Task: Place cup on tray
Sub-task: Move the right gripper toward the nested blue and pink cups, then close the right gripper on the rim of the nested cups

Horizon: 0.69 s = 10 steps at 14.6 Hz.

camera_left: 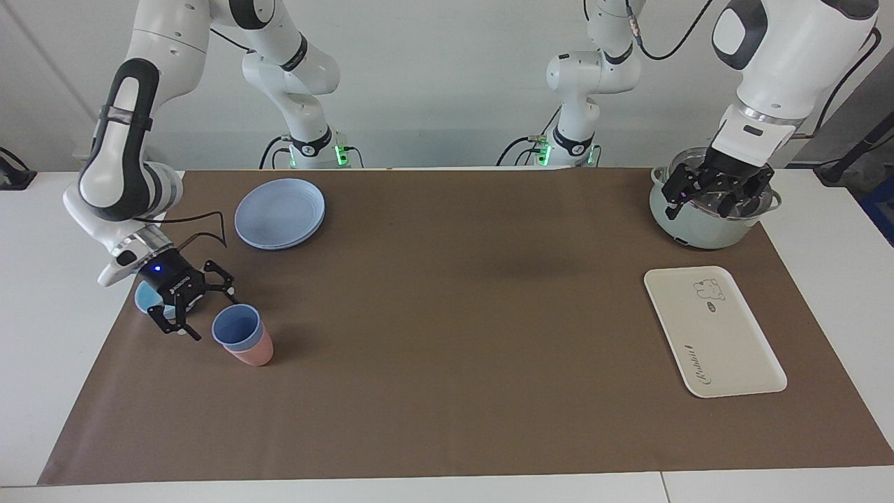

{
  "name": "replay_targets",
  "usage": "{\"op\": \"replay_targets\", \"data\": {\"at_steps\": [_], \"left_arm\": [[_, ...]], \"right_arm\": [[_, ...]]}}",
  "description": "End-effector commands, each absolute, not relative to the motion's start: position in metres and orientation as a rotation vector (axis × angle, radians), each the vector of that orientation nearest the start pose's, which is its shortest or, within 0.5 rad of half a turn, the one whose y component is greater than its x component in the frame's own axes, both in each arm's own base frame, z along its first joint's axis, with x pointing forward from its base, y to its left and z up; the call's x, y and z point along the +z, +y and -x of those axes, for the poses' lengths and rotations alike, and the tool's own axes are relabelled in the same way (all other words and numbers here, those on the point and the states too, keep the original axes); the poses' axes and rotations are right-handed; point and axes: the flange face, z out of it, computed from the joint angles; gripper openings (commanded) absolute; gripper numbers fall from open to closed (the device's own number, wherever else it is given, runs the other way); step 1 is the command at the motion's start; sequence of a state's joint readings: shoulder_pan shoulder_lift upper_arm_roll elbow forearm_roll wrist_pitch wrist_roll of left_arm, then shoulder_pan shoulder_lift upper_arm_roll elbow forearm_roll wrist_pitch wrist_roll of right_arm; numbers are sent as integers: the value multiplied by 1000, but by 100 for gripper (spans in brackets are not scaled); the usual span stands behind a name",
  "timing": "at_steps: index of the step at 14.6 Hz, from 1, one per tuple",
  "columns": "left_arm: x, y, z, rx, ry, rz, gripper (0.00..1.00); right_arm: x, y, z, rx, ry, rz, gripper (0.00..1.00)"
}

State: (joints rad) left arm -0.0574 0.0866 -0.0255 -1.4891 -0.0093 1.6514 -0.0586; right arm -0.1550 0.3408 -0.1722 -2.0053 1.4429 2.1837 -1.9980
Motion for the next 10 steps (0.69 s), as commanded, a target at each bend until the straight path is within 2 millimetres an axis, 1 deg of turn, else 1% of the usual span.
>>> {"op": "replay_targets", "data": {"at_steps": [1,2,3,4,5,6,8,9,10], "left_arm": [[621,-46,-580,-123,45,3149,100],[621,-46,-580,-120,45,3149,100],[621,-47,-580,-120,48,3149,100],[619,-47,-580,-113,62,3148,100],[618,-47,-579,-111,67,3148,100],[618,-47,-580,-113,93,3146,100],[618,-47,-580,-116,211,3138,100],[618,-46,-580,-123,257,3133,100],[618,-46,-580,-125,271,3131,100]], "right_arm": [[286,-137,-597,-1244,-761,2212,100],[282,-135,-598,-1248,-743,2209,100],[275,-129,-600,-1269,-688,2197,100],[275,-117,-603,-1281,-670,2183,100],[274,-117,-602,-1281,-669,2185,100],[272,-117,-600,-1280,-678,2185,100],[271,-112,-599,-1277,-696,2189,100],[270,-102,-601,-1268,-712,2179,100],[270,-100,-602,-1268,-715,2177,100]]}}
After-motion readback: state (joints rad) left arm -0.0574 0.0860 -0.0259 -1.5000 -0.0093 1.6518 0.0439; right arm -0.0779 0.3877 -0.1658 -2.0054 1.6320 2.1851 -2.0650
